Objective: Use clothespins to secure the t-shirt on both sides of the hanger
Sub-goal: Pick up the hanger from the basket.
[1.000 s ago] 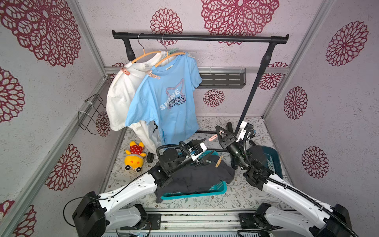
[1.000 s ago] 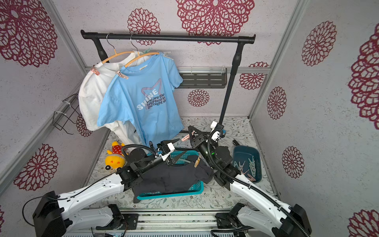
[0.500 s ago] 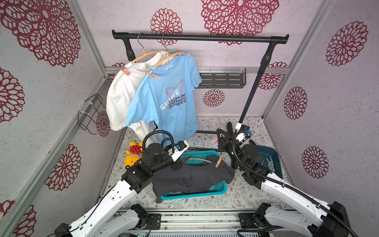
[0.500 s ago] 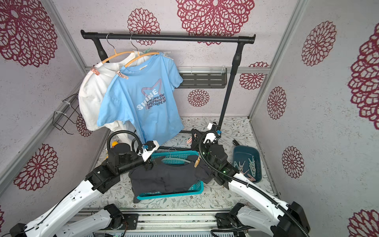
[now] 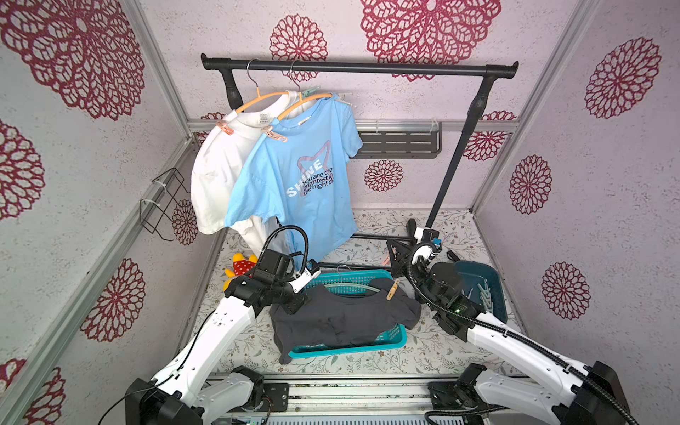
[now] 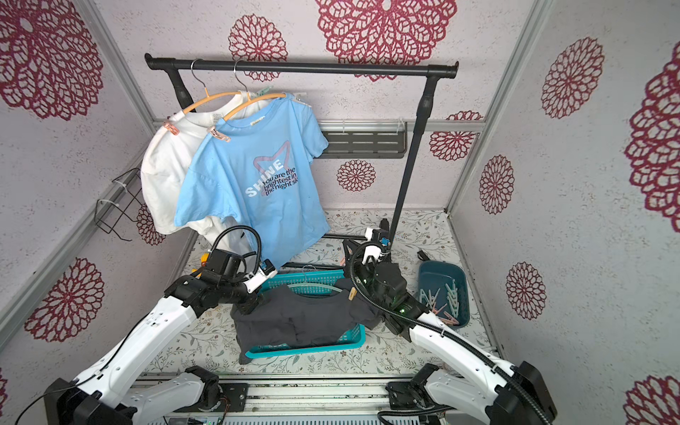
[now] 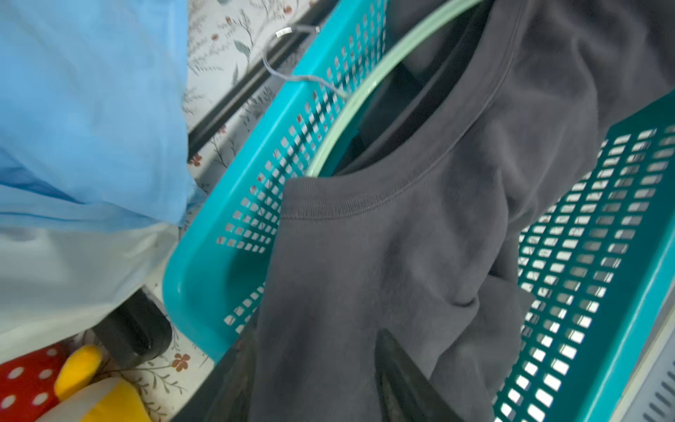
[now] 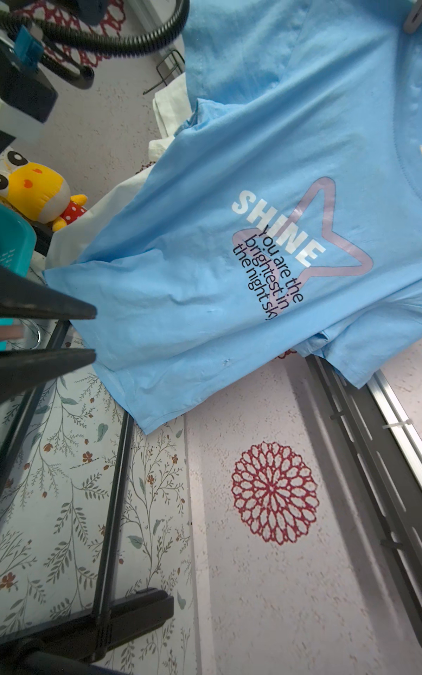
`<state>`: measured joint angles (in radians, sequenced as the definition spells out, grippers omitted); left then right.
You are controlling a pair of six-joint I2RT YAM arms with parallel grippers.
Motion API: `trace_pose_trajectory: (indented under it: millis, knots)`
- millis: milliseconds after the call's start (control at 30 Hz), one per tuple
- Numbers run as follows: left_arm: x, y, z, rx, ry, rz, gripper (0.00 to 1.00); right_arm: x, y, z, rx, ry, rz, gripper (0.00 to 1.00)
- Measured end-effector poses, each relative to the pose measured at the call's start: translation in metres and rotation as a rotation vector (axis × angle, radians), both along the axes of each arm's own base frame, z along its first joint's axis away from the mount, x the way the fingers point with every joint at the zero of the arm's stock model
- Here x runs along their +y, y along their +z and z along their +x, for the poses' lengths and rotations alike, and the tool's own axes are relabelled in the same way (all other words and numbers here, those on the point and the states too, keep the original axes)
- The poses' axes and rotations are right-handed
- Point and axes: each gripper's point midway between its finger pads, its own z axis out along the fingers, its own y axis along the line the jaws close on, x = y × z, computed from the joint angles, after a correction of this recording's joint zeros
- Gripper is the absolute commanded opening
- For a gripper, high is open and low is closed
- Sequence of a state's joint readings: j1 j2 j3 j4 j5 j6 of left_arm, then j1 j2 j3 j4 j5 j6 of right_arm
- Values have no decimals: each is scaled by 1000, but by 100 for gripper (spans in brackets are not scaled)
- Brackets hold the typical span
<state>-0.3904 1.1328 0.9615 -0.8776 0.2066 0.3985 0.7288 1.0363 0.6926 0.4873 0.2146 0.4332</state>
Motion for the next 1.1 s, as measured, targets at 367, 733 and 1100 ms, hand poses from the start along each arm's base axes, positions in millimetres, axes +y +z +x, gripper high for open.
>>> trace_pose_trajectory:
  millis: [367,733,1100]
  knots:
    - [26,-25,-1,57,32,171,51,8,-1,-8,-14,71,-16,0]
    - [40,-41,6,86,54,268,41,15,-1,-11,-18,117,-19,0]
    - [37,-43,16,55,53,265,17,21,-6,-11,-11,145,-24,0]
